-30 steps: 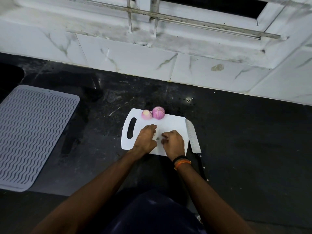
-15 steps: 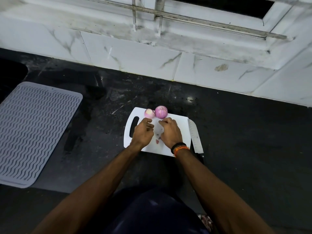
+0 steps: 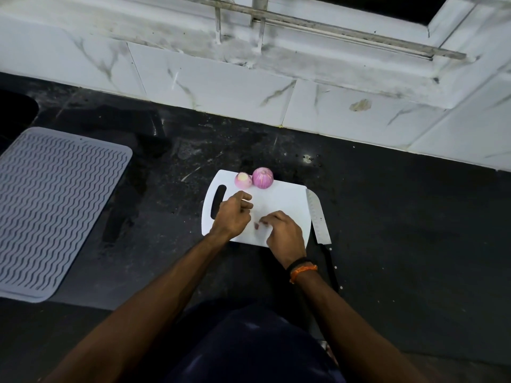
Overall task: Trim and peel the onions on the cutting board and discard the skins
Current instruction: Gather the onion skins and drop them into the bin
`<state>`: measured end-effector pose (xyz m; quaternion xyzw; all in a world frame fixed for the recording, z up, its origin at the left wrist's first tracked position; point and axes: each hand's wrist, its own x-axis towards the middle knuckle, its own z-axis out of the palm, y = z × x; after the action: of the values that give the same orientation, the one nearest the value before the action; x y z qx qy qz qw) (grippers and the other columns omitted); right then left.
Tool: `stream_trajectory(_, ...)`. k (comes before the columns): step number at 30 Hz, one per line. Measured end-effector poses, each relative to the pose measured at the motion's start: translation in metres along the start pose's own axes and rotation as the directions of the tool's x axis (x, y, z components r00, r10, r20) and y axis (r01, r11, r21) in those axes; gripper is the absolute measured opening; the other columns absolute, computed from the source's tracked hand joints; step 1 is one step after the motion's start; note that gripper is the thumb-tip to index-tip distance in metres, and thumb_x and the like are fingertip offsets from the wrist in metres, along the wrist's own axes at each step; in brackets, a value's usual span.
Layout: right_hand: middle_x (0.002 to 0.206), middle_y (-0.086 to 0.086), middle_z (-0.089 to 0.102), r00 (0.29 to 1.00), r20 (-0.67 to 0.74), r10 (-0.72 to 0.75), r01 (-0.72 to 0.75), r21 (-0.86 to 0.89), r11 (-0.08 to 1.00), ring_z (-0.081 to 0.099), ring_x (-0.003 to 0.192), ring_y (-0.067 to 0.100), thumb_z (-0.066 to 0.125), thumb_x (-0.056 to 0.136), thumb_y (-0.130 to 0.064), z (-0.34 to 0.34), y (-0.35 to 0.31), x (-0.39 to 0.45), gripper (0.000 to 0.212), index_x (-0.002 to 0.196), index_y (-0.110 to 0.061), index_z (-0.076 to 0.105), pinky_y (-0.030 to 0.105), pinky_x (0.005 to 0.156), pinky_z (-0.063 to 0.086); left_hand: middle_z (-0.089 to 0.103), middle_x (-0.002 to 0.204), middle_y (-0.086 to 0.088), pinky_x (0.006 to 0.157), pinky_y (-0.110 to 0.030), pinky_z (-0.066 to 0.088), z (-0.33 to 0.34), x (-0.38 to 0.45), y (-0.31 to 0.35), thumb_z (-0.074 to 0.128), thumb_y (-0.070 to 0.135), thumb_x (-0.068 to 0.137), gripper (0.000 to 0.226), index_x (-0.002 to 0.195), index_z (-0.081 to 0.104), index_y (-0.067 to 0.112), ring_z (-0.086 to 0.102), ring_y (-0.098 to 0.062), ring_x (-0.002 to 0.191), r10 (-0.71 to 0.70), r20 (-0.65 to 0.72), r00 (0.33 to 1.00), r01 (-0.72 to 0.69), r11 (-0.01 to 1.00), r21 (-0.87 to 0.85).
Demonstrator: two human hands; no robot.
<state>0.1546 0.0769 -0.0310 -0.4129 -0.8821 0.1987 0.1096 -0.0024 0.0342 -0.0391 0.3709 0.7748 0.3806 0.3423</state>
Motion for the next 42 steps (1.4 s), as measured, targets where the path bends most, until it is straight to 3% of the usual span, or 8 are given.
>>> stream_trajectory(6, 0.115, 0.006, 0.066, 0.968, 0.02, 0.249, -0.249, 0.05, 0.967, 0.062, 0.107, 0.024, 0.062, 0.084, -0.005, -0.009, 0.003, 0.002, 0.033, 0.116, -0.011, 0.071, 0.032, 0.093, 0.049, 0.07, 0.106, -0.008, 0.089, -0.031, 0.055, -0.001, -0.001, 0.004, 0.057, -0.008, 0.082, 0.036, 0.113, 0.059, 0.01, 0.066, -0.02, 0.096, 0.015, 0.022, 1.0, -0.015, 1.0, -0.015)
stream_trajectory(13, 0.109, 0.008, 0.068, 0.987, 0.058, 0.148, -0.15, 0.04, 0.988, 0.061, 0.099, 0.023, 0.061, 0.09, -0.011, 0.004, -0.019, 0.015, 0.023, 0.11, -0.011, 0.073, 0.029, 0.087, 0.047, 0.071, 0.108, -0.01, 0.091, -0.039, 0.056, 0.0, -0.001, 0.005, 0.054, -0.008, 0.084, 0.034, 0.113, 0.061, 0.01, 0.068, -0.02, 0.099, -0.019, 0.005, 1.0, 0.019, 0.992, -0.123)
stream_trajectory(18, 0.113, 0.007, 0.068, 0.981, 0.008, 0.195, -0.195, 0.045, 0.98, 0.062, 0.103, 0.022, 0.065, 0.088, -0.024, 0.002, -0.013, 0.018, 0.031, 0.116, -0.011, 0.071, 0.03, 0.09, 0.048, 0.071, 0.106, -0.014, 0.087, -0.038, 0.059, -0.005, 0.003, 0.009, 0.053, -0.009, 0.089, 0.029, 0.113, 0.061, 0.006, 0.069, -0.022, 0.096, -0.079, -0.022, 0.997, 0.071, 0.963, -0.26)
stream_trajectory(21, 0.112, 0.005, 0.064, 0.99, 0.051, 0.129, -0.127, -0.042, 0.991, 0.058, 0.1, 0.023, 0.067, 0.087, -0.036, 0.006, -0.014, 0.018, 0.038, 0.116, -0.012, 0.07, 0.032, 0.087, 0.048, 0.072, 0.102, -0.014, 0.086, -0.039, 0.06, -0.003, 0.005, 0.01, 0.051, -0.009, 0.091, 0.027, 0.112, 0.061, 0.004, 0.071, -0.023, 0.094, -0.122, -0.027, 0.992, 0.105, 0.934, -0.34)
stream_trajectory(28, 0.095, 0.009, 0.067, 0.999, 0.043, 0.002, 0.006, -0.17, 0.985, 0.062, 0.086, 0.028, 0.057, 0.09, -0.012, 0.022, -0.022, 0.017, 0.022, 0.099, -0.009, 0.077, 0.038, 0.074, 0.055, 0.072, 0.102, -0.019, 0.083, -0.038, 0.06, -0.001, 0.003, 0.013, 0.046, -0.014, 0.089, 0.031, 0.113, 0.06, -0.001, 0.071, -0.027, 0.093, -0.184, -0.011, 0.983, 0.161, 0.885, -0.437)
stream_trajectory(35, 0.082, 0.009, 0.067, 0.998, 0.02, -0.055, 0.058, -0.231, 0.971, 0.064, 0.073, 0.029, 0.061, 0.085, -0.011, 0.018, -0.021, 0.03, 0.016, 0.088, -0.009, 0.076, 0.035, 0.06, 0.051, 0.074, 0.098, -0.011, 0.087, -0.042, 0.059, -0.002, 0.004, 0.007, 0.051, -0.012, 0.086, 0.032, 0.109, 0.063, 0.007, 0.072, -0.023, 0.091, -0.213, 0.02, 0.977, 0.199, 0.872, -0.447)
stream_trajectory(39, 0.086, 0.012, 0.067, 0.996, 0.058, -0.069, 0.083, -0.29, 0.954, 0.064, 0.076, 0.031, 0.056, 0.089, -0.012, 0.013, -0.016, 0.042, 0.017, 0.095, -0.008, 0.072, 0.038, 0.063, 0.053, 0.073, 0.1, -0.007, 0.091, -0.037, 0.057, -0.002, 0.001, 0.006, 0.056, -0.01, 0.085, 0.031, 0.107, 0.064, 0.01, 0.07, -0.018, 0.097, -0.22, -0.017, 0.975, 0.193, 0.886, -0.421)
stream_trajectory(42, 0.092, 0.015, 0.068, 0.999, 0.025, 0.035, -0.027, -0.28, 0.96, 0.065, 0.082, 0.036, 0.056, 0.085, -0.009, 0.004, -0.001, 0.053, 0.02, 0.1, -0.007, 0.069, 0.04, 0.069, 0.054, 0.073, 0.102, -0.009, 0.092, -0.038, 0.057, -0.004, 0.002, 0.006, 0.056, -0.01, 0.086, 0.028, 0.106, 0.064, 0.007, 0.069, -0.022, 0.101, -0.237, -0.01, 0.972, 0.199, 0.839, -0.507)
